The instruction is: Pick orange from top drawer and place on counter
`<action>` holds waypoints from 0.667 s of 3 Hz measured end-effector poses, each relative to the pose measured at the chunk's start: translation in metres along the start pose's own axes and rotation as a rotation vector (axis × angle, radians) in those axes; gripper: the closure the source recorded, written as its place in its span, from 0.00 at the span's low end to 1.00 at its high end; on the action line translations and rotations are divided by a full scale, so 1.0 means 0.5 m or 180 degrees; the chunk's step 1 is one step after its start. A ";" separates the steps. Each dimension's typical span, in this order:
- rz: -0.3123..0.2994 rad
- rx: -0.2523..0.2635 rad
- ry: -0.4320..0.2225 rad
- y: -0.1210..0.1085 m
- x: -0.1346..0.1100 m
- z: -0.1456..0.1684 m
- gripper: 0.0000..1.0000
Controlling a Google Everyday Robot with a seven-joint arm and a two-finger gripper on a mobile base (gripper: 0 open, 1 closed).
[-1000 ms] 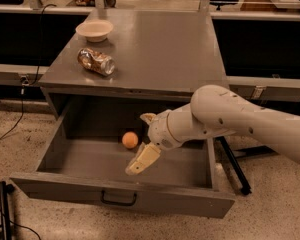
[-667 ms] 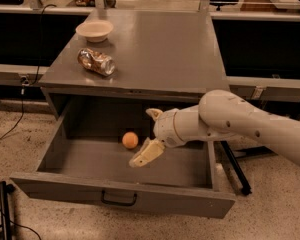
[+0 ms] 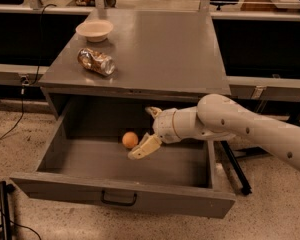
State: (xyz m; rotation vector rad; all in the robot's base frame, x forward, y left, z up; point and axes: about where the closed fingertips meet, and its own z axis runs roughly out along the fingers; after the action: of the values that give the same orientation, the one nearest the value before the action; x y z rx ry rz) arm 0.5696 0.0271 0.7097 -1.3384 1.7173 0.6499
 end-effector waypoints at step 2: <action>0.0045 0.0308 0.0181 -0.037 0.052 0.069 0.00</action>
Offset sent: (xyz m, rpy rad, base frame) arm 0.0510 -0.0013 -0.0573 -0.1157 -0.0824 -0.2231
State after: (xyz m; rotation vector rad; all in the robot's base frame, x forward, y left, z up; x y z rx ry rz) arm 0.5959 0.0361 0.6714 -1.2895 1.7822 0.5342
